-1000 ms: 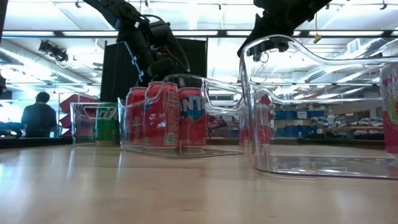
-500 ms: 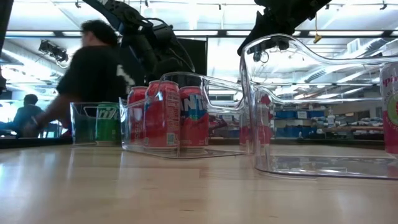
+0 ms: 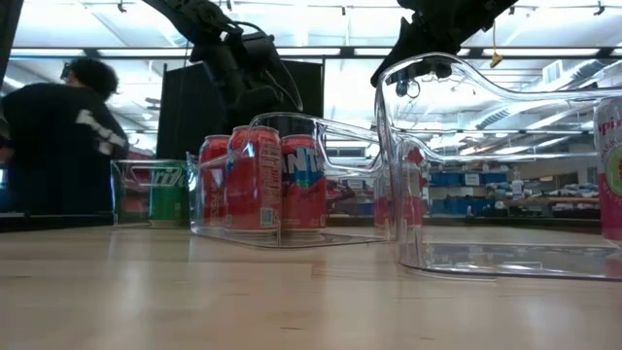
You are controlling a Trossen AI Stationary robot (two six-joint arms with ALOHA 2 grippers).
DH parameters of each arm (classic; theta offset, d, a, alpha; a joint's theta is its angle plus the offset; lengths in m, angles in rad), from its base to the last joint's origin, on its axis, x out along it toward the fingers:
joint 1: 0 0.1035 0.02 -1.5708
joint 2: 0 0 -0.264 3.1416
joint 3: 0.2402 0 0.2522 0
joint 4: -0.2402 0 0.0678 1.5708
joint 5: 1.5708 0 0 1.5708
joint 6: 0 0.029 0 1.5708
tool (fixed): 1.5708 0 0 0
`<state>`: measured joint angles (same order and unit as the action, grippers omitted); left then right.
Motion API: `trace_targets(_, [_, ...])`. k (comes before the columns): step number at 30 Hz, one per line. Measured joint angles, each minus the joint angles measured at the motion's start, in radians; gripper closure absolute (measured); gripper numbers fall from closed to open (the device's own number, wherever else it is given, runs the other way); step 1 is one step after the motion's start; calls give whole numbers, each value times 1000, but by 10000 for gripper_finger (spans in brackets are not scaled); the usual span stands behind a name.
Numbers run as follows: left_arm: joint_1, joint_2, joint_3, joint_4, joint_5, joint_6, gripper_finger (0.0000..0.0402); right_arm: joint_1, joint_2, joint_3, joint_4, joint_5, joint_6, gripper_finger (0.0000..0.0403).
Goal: Sort soda cans
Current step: Put the bottom left pink and white soda can into the bottom right transparent bin
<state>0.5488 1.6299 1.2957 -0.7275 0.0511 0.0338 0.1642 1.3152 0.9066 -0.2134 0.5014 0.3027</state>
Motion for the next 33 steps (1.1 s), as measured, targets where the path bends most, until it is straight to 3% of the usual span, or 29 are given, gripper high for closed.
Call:
trace_targets(19, [-1, -4, -39, 45, 20, 7, 9, 0, 0, 0, 3, 0, 0, 400])
trace_targets(33, [-2, 3, 4, -23, 48, 0, 9, 0, 0, 0, 2, 0, 0, 398])
